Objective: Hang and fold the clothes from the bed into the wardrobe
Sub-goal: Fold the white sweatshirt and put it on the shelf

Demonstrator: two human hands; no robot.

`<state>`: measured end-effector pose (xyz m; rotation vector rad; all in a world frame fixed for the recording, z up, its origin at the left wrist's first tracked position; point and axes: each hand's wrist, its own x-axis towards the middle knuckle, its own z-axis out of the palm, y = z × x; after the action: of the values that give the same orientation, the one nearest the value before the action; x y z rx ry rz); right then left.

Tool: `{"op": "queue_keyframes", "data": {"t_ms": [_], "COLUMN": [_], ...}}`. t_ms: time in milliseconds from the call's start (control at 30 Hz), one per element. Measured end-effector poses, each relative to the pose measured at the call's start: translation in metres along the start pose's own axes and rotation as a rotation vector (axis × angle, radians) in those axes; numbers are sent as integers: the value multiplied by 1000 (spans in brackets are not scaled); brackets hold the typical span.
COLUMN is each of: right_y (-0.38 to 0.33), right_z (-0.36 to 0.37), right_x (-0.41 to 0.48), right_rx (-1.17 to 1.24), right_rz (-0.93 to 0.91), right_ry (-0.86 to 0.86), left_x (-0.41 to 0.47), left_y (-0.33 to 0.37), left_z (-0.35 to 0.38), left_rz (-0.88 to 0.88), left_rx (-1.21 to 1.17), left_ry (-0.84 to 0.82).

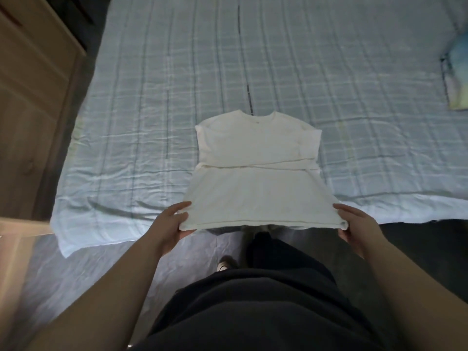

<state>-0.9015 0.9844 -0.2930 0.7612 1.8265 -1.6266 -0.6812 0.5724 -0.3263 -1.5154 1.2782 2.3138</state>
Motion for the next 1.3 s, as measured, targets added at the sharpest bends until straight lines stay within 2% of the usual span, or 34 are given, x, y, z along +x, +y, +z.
{"op": "queue_keyframes", "data": {"t_ms": [167,367,467,567,667,933,1100,1200,1300], "right_y": [-61,-125,-154,-181,-202,-221,-216,-212,-202], "right_z": [24,54,78,103,129,185,206,215,228], "right_x": [41,109,143,180,215,306,355,378,398], "right_rx": [24,294,326,369,450,456,400,313,401], "right_rz": [-58,120,130,140,189,214,144,58,112], "right_ry": [-68,-69,-69,-138,-138,-65,-4,-32,64], "left_x": [18,63,96,132,165,255,316,351,380], "left_y": [65,130,156,180,200,229,240,237,229], "left_z": [32,81,103,122,138,157,164,170,176], "left_rz": [47,60,57,61,49,35,76,69,54], "left_rx": [-18,-119,-219,-227,-225,-117,-108,-83,-43], "left_ry": [14,14,67,99,119,178,179,198,218]}}
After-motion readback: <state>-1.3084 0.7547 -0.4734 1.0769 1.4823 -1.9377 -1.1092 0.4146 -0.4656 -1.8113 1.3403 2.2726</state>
